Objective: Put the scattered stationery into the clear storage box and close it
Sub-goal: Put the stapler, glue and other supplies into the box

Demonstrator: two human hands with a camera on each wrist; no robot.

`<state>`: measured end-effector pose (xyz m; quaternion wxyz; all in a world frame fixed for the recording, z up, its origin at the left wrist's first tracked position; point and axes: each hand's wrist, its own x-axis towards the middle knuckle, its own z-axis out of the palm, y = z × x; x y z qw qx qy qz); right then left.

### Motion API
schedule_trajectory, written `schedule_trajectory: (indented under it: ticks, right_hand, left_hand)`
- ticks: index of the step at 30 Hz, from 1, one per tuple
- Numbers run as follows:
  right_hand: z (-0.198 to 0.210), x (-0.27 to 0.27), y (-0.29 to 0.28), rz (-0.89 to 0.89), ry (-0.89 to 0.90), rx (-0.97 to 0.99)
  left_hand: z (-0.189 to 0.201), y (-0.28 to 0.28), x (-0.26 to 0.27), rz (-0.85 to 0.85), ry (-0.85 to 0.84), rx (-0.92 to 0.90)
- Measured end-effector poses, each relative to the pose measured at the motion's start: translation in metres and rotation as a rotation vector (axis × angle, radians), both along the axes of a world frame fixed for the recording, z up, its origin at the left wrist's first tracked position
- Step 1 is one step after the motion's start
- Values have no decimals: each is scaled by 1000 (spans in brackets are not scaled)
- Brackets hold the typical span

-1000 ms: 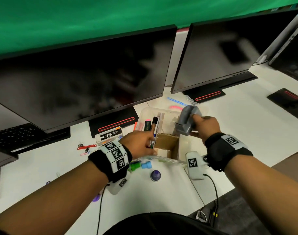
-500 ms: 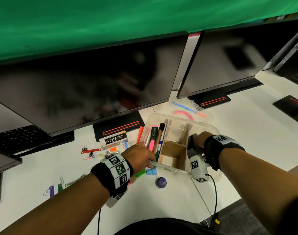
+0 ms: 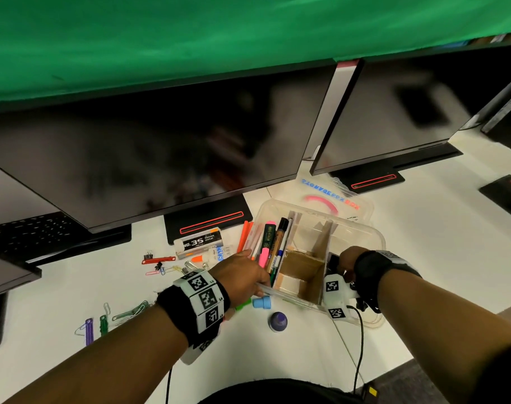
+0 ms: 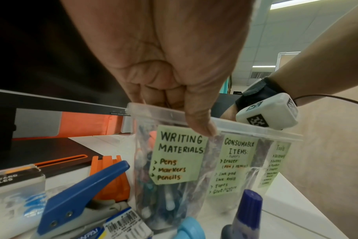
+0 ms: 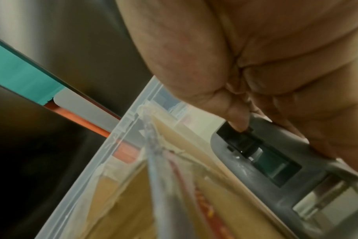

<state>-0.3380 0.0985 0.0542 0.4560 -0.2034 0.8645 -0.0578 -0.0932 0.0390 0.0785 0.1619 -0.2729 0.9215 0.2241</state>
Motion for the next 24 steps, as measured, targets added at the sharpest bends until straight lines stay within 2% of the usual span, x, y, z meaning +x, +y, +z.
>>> schedule_trajectory:
  ticks: [1,4,8,12,14,16,18,20,22,24]
  right_hand:
    - [0,-1,-1,-50,10,27]
    - [-5,-3,-1,135,84,16]
    - [-7,-5,-3,-153,-131,-144]
    - [1,-1,5,101,80,-75]
    - [0,-5,5,-64,-12,-144]
    - [6,-6,6,-221,-25,-228]
    - [17,0,3,-112,41,-229]
    - [26,9,6,86,177,-272]
    - [29,19,17,262,256,-313]
    - [27,31,32,363,260,-345]
  left_hand:
    - [0,0,-1,-1,3,0]
    - [-1,-1,0,7,3,6]
    - [-7,-1,2,14,28,8]
    - [-14,-1,4,30,35,21]
    - [-19,-3,4,10,23,36]
    - [-23,-3,4,-27,23,42]
    - [-20,-2,3,-52,62,47]
    - [-11,-4,5,18,170,103]
    - [0,-15,10,193,330,101]
    - [2,-36,17,401,461,27]
